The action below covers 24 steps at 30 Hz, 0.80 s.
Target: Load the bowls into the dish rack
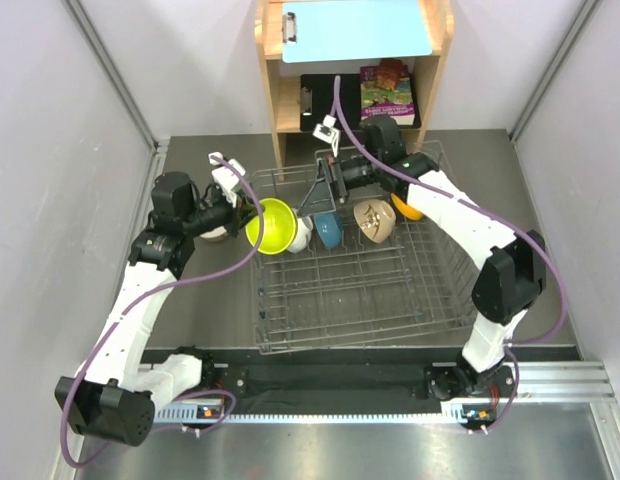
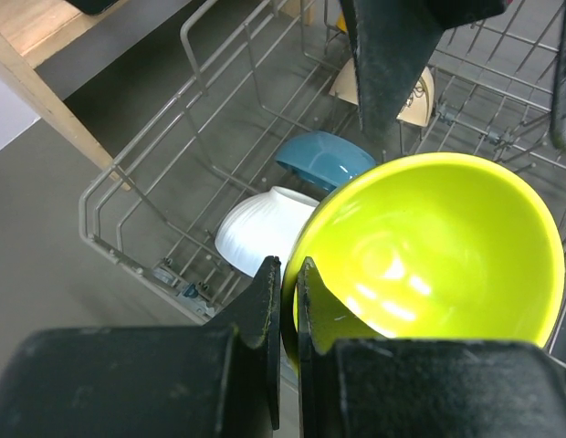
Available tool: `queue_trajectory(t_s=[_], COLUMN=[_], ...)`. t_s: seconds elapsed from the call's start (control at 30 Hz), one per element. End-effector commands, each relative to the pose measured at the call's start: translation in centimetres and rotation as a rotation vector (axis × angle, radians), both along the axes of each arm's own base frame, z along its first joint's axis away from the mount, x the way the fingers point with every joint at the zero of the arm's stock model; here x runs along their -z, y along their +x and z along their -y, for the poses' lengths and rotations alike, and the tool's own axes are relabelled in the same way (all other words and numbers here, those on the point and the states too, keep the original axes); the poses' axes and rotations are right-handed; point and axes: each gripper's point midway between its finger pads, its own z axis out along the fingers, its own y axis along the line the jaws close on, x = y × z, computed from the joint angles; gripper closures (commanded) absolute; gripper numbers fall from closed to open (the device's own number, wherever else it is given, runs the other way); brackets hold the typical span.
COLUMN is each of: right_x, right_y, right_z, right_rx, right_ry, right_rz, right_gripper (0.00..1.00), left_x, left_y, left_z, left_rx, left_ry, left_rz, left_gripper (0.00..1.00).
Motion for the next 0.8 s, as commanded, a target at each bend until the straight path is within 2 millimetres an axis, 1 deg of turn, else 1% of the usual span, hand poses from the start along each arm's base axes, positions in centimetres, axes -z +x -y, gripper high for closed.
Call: queue_trajectory(t_s=[0.0,0.03,0.23,0.3,0.43,0.67,0.7,0.77], right_x=[-1.5,-1.4,-0.1,0.5,0.4,0.4,0.4,0.3], right_y=[-0.2,-0.7,-1.7,-2.0,-3.0,-3.9,-4.0,-4.0], right_z=[-2.0,-2.4,-4.0,-4.5,-5.4,-6.0,-6.0,-6.1], right_rx=[-0.065,-0.083,-0.131,-0.147,-0.187,-0.221,-0.226,-0.230], right_ry=[0.069,0.070,0.055,0.049,0.054,0.056,0.058,0.061], right_rz=[0.015,0.010,-0.017,-0.030,-0.032,-0.035,-0.033,-0.034], right_gripper=[0.00,0.00,0.00,0.00,0.00,0.00,0.01,0.08], left_x=[-2.7,-2.6,-2.9,-2.7,-2.2,-2.0,-2.0,-2.0], left_y=[0.0,0.1,0.1,0.1,0.0,-0.1,-0.1,-0.1], left_z=[0.3,0.3,0.6,0.6,0.6,0.6,0.6,0.6], left_rx=[0.010,0.009,0.016,0.016,0.016,0.016,0.017,0.017], left_ry=[-0.023,-0.023,-0.036,-0.037,-0.034,-0.034,-0.035,-0.035], left_rz=[0.088,0.087,0.091,0.088,0.080,0.075,0.075,0.075], left_gripper=[1.00,1.00,1.00,1.00,1.00,1.00,1.00,1.00])
